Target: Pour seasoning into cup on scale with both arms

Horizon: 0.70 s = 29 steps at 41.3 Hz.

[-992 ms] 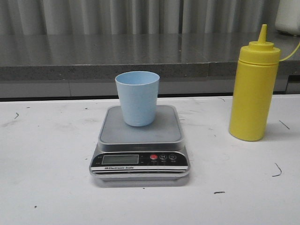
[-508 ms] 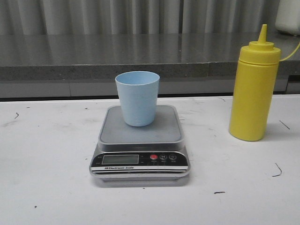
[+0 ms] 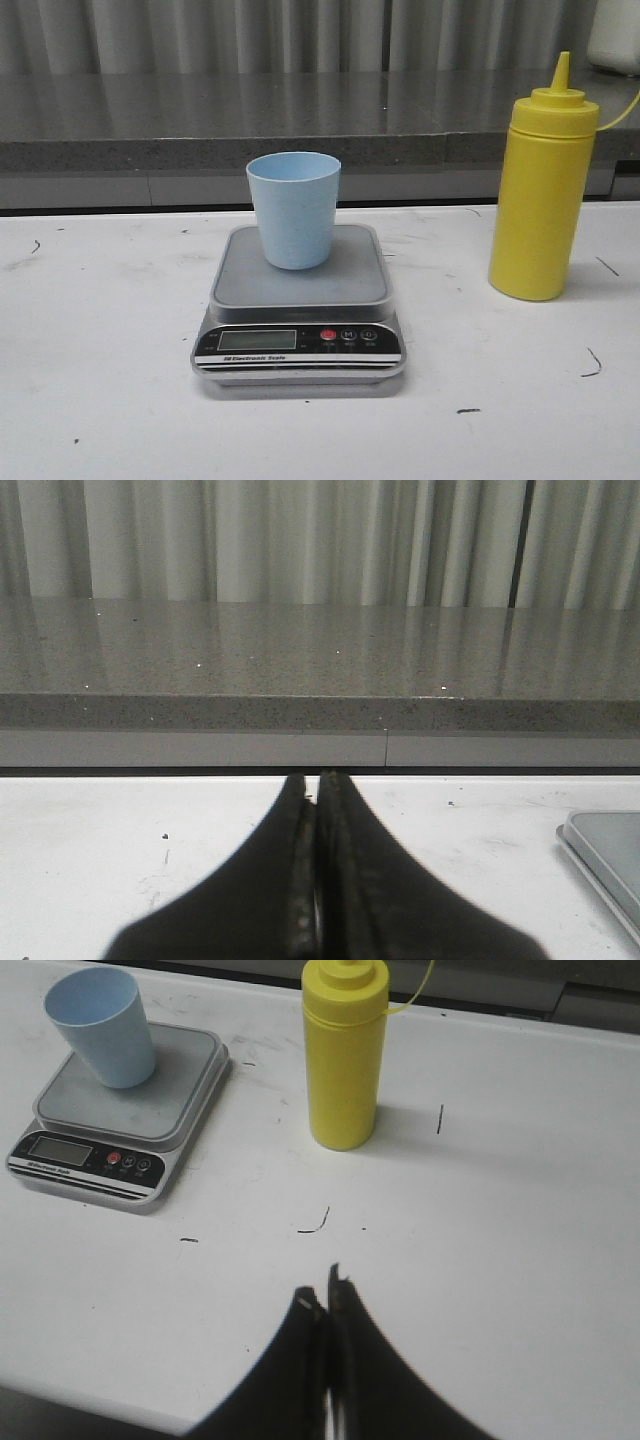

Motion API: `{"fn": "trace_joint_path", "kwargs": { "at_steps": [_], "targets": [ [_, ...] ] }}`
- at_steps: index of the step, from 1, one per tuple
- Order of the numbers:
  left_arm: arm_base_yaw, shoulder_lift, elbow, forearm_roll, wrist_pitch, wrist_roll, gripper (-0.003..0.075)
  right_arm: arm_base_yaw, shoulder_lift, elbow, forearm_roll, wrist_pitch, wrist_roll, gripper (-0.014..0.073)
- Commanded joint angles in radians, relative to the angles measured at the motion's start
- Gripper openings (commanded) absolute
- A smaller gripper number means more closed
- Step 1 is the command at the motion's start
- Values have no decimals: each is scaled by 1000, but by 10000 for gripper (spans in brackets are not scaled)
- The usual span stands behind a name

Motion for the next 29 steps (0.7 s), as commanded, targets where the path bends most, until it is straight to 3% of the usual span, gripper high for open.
{"fn": "trace_joint_path", "kwargs": {
  "at_steps": [1, 26, 29],
  "targets": [
    [-8, -18, 23, 1, -87, -6, -20, -3, 11, -26, -7, -72, 0, -68],
    [-8, -18, 23, 1, -87, -6, -20, -3, 11, -26, -14, -74, -1, -68],
    [-8, -18, 23, 1, -87, -6, -20, -4, -6, 4, -43, -126, -1, -68]
  ]
}}
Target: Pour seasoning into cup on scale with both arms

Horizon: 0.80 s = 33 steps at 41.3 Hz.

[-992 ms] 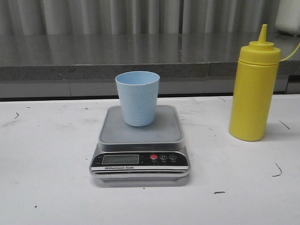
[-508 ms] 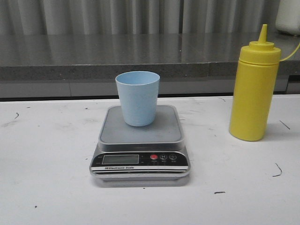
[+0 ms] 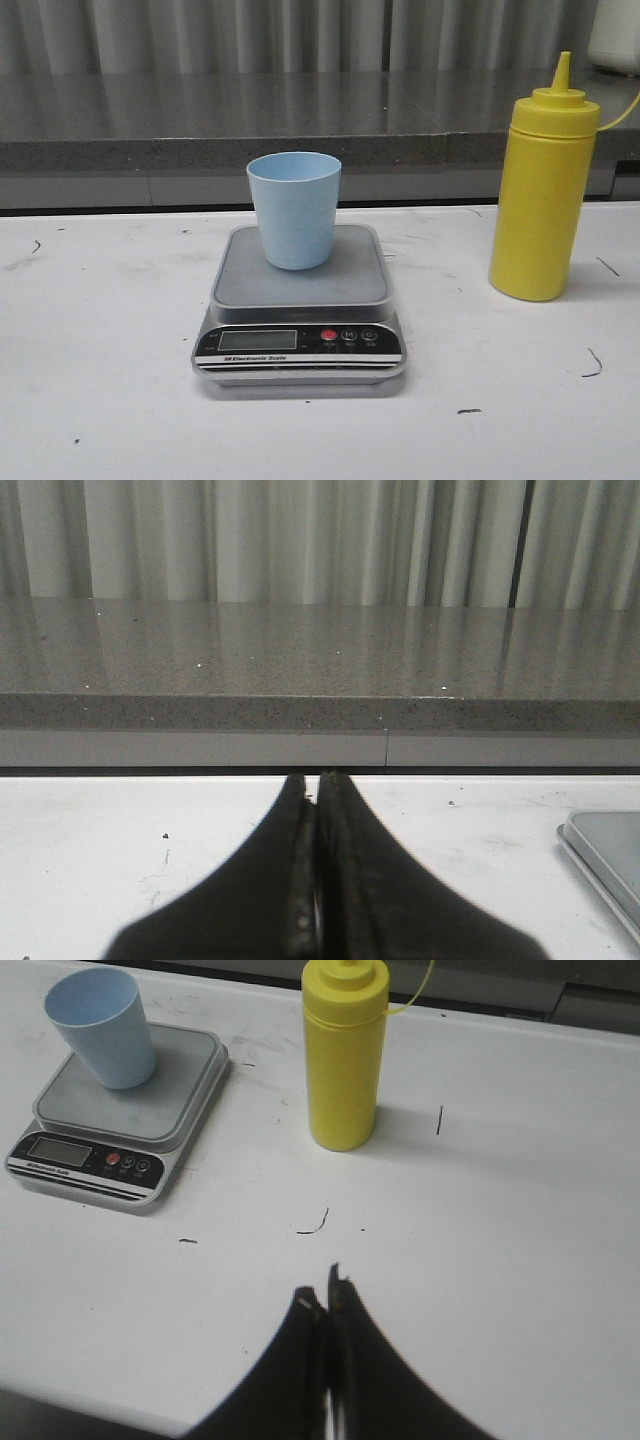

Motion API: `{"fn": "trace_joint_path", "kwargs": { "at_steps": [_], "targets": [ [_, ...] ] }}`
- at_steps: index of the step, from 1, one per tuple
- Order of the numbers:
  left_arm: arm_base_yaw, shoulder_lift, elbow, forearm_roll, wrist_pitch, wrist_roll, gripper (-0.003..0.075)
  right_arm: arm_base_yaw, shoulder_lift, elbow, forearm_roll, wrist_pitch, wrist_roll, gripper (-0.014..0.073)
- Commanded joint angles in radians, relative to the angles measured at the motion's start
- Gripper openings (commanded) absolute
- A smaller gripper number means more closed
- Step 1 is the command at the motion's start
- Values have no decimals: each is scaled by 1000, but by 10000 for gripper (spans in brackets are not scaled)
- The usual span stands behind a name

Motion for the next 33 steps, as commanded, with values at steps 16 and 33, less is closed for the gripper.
{"fn": "trace_joint_path", "kwargs": {
  "at_steps": [16, 33],
  "targets": [
    [-8, -18, 23, 1, -87, -6, -20, -163, -209, 435, -25, -746, -89, -67],
    [-8, -18, 23, 1, -87, -6, -20, -225, -351, 729, -15, -1058, -88, -67]
  ]
}}
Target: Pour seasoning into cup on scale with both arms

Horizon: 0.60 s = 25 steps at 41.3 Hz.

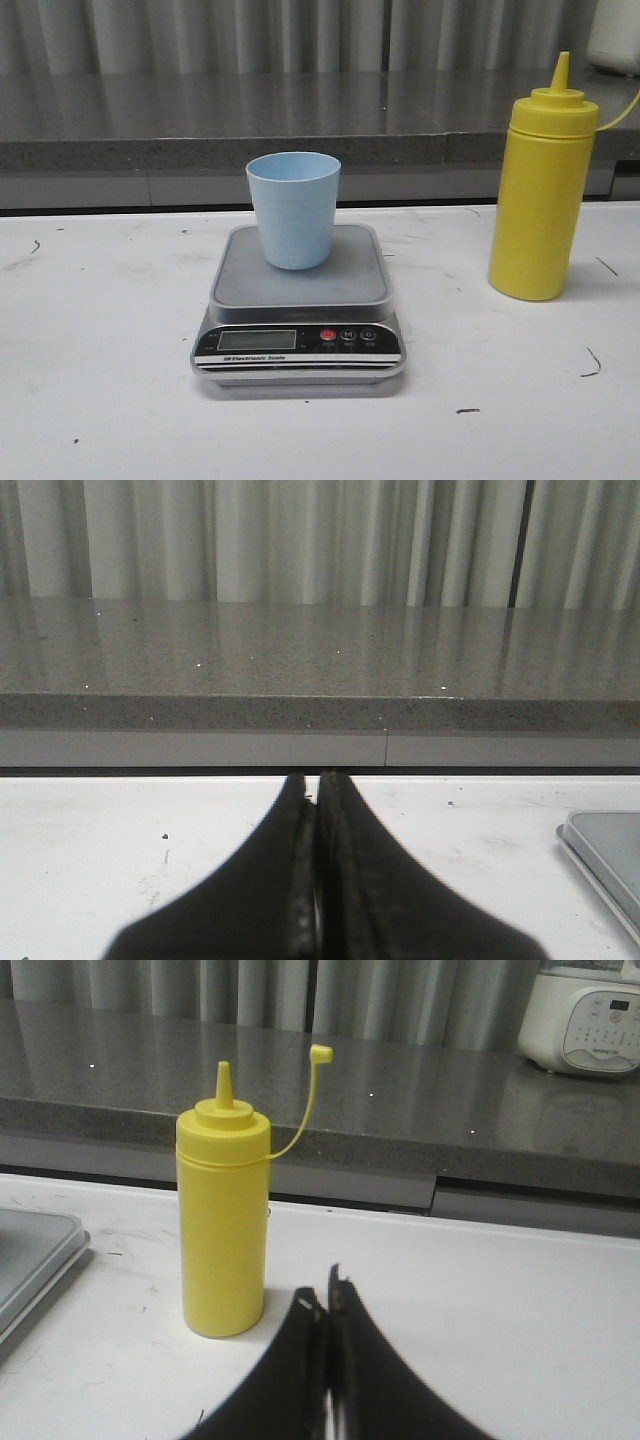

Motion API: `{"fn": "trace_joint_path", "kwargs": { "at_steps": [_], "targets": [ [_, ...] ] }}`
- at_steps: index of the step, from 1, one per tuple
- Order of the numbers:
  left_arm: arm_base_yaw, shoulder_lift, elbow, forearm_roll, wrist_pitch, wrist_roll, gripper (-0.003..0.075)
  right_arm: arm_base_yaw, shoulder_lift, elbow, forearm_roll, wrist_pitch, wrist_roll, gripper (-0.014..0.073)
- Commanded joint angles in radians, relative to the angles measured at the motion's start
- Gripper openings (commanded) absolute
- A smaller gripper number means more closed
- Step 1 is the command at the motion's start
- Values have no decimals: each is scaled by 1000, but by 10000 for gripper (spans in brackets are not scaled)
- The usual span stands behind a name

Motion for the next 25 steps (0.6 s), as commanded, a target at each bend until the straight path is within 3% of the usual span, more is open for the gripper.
{"fn": "trace_joint_path", "kwargs": {
  "at_steps": [1, 9, 25],
  "targets": [
    [-8, -18, 23, 1, -87, -6, -20, -11, -17, 17, 10, -156, -8, -67],
    [-8, -16, 23, 1, -87, -6, -20, -11, -17, 44, 73, -166, -8, -67],
    [-8, -16, 23, 1, -87, -6, -20, -11, -17, 44, 70, -169, -10, -67]
  ]
}}
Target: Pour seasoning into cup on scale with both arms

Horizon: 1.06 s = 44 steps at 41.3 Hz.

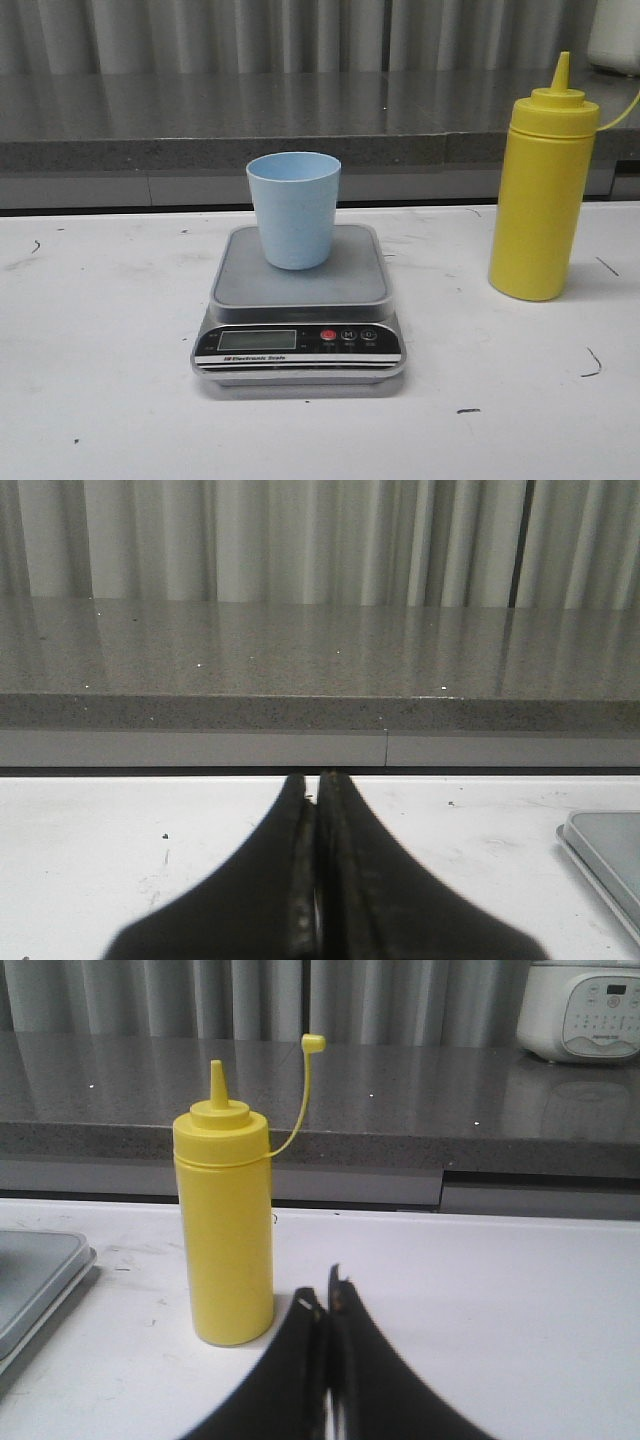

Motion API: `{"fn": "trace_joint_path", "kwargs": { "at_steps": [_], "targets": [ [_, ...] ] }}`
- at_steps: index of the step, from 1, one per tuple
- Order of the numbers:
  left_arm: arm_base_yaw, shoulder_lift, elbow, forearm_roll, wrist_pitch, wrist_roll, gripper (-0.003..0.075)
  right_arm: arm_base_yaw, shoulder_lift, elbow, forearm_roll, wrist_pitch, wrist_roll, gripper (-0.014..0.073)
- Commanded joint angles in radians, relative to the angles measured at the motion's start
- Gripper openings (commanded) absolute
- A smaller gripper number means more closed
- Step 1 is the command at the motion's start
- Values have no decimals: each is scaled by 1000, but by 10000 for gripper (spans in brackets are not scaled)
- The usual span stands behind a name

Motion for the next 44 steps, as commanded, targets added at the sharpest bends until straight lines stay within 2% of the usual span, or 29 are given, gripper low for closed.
{"fn": "trace_joint_path", "kwargs": {
  "at_steps": [1, 44],
  "targets": [
    [-8, -16, 23, 1, -87, -6, -20, -3, -17, -7, -8, -91, -13, -67],
    [-8, -16, 23, 1, -87, -6, -20, -3, -17, -7, -19, -96, -15, -67]
  ]
}}
